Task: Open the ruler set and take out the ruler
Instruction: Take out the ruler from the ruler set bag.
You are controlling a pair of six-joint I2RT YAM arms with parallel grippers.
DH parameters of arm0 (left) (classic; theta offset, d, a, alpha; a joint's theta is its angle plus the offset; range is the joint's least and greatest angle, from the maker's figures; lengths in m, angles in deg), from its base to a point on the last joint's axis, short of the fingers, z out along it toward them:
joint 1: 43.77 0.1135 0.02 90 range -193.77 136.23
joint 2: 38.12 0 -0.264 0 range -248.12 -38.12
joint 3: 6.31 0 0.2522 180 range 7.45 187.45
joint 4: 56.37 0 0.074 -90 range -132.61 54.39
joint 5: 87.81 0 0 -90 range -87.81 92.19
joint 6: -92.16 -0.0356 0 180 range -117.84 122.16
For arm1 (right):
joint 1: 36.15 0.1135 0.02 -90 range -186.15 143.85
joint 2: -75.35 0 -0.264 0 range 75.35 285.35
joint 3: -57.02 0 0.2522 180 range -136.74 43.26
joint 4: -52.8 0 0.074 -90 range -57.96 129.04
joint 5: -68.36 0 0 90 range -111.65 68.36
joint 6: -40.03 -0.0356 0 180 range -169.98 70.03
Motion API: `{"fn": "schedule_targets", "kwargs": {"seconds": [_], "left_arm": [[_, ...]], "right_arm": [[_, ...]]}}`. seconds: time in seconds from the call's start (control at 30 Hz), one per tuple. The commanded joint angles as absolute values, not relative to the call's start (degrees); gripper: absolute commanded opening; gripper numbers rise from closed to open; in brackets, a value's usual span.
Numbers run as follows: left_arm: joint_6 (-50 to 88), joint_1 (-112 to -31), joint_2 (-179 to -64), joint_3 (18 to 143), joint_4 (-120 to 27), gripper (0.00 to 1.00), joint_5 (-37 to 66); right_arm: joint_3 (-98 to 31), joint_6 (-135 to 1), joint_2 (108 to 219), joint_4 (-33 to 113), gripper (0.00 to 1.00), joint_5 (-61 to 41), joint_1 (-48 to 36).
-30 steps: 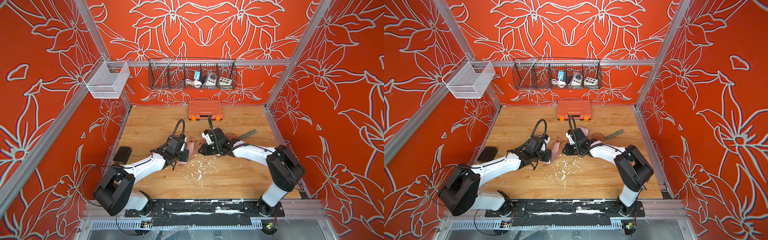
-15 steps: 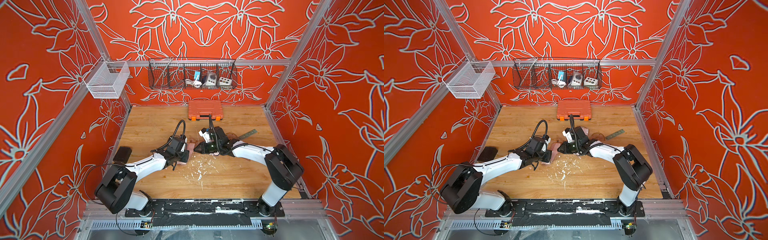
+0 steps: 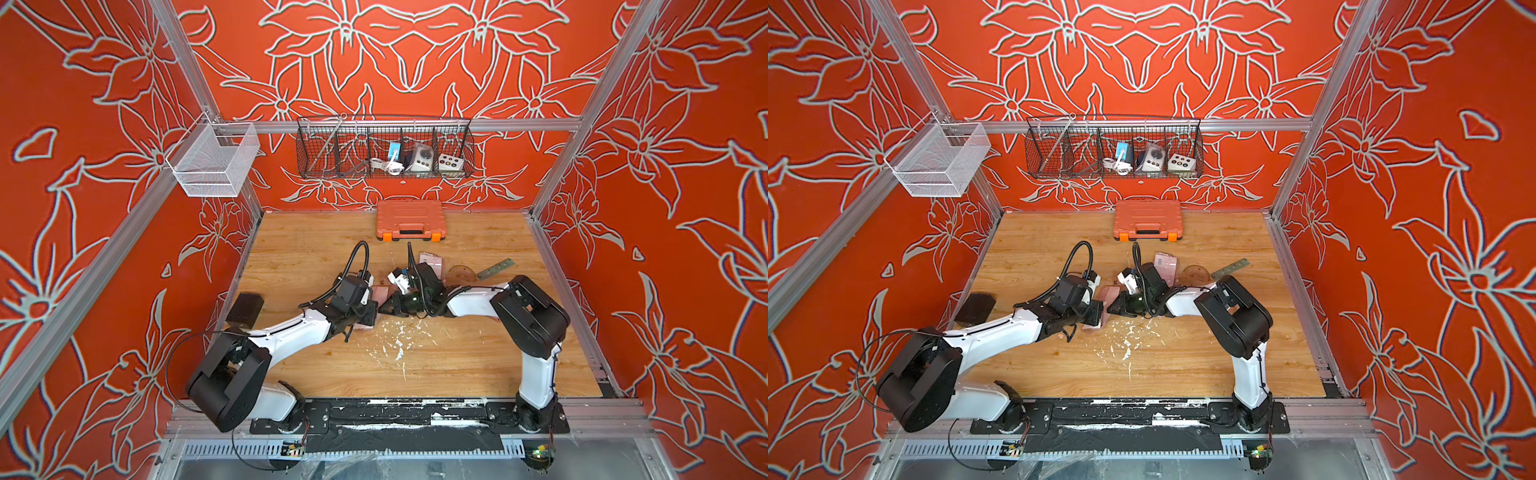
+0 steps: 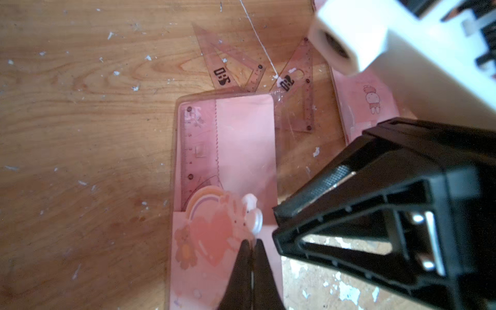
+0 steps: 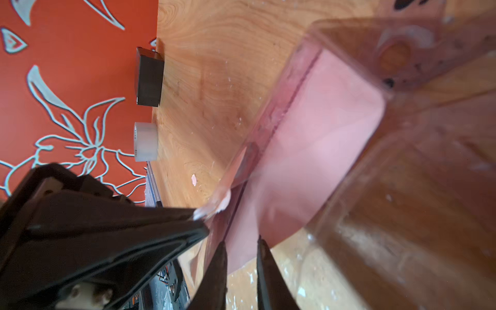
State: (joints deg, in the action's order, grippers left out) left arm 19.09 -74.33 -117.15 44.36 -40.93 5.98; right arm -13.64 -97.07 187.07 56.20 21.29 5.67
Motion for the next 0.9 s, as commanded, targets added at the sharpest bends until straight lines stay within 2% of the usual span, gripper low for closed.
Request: {"fn": "schedule_targets", "kwargs": {"seconds": [0.0, 0.43, 0.5, 0.57, 0.63, 0.7, 0.87], "left_arm": [[19.8, -74.9, -116.0, 43.8, -43.8, 0.0, 6.9], [21.3, -75.3, -115.5, 42.2, -47.5, 0.0, 7.5], [21.6, -75.3, -115.0, 41.9, -48.2, 0.0, 7.4], [21.8, -75.3, -114.6, 41.3, -49.0, 0.0, 7.1], [21.5, -75.3, -114.7, 41.7, -47.5, 0.0, 6.3], [21.2, -75.4, -114.6, 41.7, -46.7, 0.0, 5.5], [20.2, -75.3, -114.1, 41.1, -44.9, 0.0, 3.2]], "right_arm": [[-15.2, -99.5, 189.1, 60.0, 0.22, 23.6, 6.4], [-17.2, -103.0, 193.8, 62.7, 0.24, 26.5, 8.1], [-17.5, -103.3, 194.4, 62.6, 0.2, 26.4, 8.1], [-17.4, -104.3, 194.4, 63.6, 0.09, 26.3, 8.1], [-17.4, -104.6, 193.9, 63.7, 0.03, 25.9, 8.1], [-17.7, -103.9, 192.9, 62.0, 0.0, 25.5, 8.1], [-17.9, -101.5, 189.1, 56.5, 0.0, 24.7, 7.2]]}}
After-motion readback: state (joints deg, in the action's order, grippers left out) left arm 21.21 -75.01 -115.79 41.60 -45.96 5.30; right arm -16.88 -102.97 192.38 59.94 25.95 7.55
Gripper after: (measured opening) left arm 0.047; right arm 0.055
